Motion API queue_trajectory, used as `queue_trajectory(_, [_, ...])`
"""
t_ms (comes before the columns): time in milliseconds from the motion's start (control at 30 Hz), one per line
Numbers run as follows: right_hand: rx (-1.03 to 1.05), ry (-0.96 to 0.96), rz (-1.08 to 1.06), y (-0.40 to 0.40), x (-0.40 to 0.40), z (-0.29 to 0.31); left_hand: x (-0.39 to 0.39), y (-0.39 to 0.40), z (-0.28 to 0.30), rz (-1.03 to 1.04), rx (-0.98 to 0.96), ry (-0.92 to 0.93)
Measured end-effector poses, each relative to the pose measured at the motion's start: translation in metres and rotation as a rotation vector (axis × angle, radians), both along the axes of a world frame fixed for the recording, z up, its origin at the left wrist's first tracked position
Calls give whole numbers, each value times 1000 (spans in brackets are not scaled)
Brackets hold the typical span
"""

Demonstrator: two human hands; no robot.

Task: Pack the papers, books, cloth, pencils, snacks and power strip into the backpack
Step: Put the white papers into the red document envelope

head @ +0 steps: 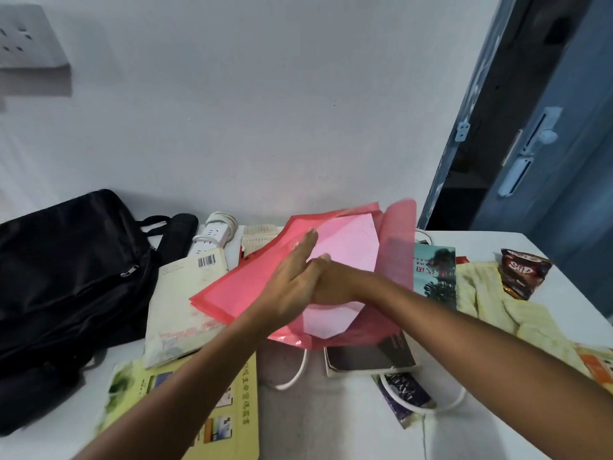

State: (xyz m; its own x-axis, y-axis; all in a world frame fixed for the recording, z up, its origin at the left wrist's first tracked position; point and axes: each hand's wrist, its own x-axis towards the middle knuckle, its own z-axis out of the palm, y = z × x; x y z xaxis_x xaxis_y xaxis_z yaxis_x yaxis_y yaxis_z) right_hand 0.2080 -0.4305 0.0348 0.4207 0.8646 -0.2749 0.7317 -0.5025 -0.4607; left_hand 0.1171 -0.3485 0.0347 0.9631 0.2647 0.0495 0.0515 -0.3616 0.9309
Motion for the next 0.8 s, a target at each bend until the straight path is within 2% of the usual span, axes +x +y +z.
queue_trajectory(33, [11,-5,11,-4,5,1,-1,3,-1,0,13,2])
queue_trajectory(167, [-291,-93,92,-33,15,22,-5,14,-1,13,48,22])
queue_trajectory(267, [-454,-422,183,-39,14,16,-6,21,4,25,25,30])
queue_trajectory(300, [-450,-497,216,-36,11,12,-7,23,6,27,22,35])
queue_trajectory(467, [-49,-651,367,-28,0,-3,-3,22,9,13,55,62])
queue_trajectory(567, [89,-737,351,-20,-4,-5,-2,19,8,5,88,59])
queue_trajectory(633, [70,-671,306,-13,-5,-3,-2,19,6,1,120,53])
queue_trajectory(700, [-73,-443,196,-11,-4,2,-3,19,3,2,135,50])
queue_trajectory(733, [-80,-306,125,-14,-1,6,-3,19,2,7,133,46])
queue_trajectory(767, [4,-189,56,-19,1,10,-4,19,1,11,127,40])
queue_trajectory(800, [181,-134,-26,-27,3,15,-5,19,0,12,121,35])
